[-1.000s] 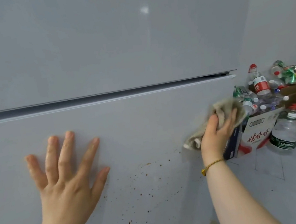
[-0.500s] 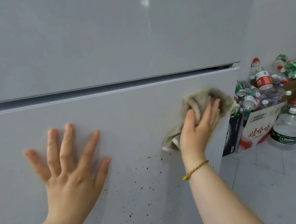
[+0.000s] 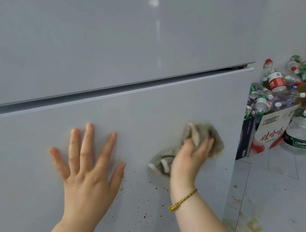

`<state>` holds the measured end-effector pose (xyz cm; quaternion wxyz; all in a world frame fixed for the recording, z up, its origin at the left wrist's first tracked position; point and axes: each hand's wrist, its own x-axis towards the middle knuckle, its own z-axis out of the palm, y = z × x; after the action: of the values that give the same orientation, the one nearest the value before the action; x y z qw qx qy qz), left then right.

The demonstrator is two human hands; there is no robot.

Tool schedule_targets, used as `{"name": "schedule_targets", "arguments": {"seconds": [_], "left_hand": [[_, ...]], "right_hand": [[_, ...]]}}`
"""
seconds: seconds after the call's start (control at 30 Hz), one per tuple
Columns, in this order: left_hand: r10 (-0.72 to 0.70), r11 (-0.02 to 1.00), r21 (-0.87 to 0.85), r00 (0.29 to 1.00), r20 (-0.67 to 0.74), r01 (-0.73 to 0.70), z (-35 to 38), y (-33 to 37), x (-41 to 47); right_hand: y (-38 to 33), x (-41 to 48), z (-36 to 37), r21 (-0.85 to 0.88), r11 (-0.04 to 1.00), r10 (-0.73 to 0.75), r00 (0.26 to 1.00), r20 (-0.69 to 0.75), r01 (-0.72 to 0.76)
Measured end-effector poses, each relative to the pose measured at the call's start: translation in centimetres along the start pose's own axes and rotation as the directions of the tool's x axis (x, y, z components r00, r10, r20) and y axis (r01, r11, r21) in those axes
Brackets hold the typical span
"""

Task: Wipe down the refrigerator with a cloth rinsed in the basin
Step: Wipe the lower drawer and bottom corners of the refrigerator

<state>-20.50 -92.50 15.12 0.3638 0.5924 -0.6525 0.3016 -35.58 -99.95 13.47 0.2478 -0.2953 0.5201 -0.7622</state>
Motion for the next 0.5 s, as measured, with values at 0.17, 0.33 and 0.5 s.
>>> {"name": "schedule_targets", "arguments": {"seconds": [0.17,0.33,0.5], "left_hand": [[0.07,0.997,-0.013,0.997,0.014,-0.07,-0.7,-0.7,-0.7],[0.195,0.98,0.034,0.979,0.064,-0.198,-0.6,-2.4,-1.9],[0.188,0.982,-0.003,0.98,0.067,-0.188,-1.2,-2.6,-1.8]], "right_hand": [[4.7,-3.4,-0.7,-0.166,0.481,-0.736,0.499,0.457,0.861],[12.2,-3.7,-5.0,-0.051,-0.21,-0.645,-0.099,0.758,0.976],[9.2,-0.9,-4.7,0.058,-0.351,-0.607,-0.273,0.747,0.935]]}}
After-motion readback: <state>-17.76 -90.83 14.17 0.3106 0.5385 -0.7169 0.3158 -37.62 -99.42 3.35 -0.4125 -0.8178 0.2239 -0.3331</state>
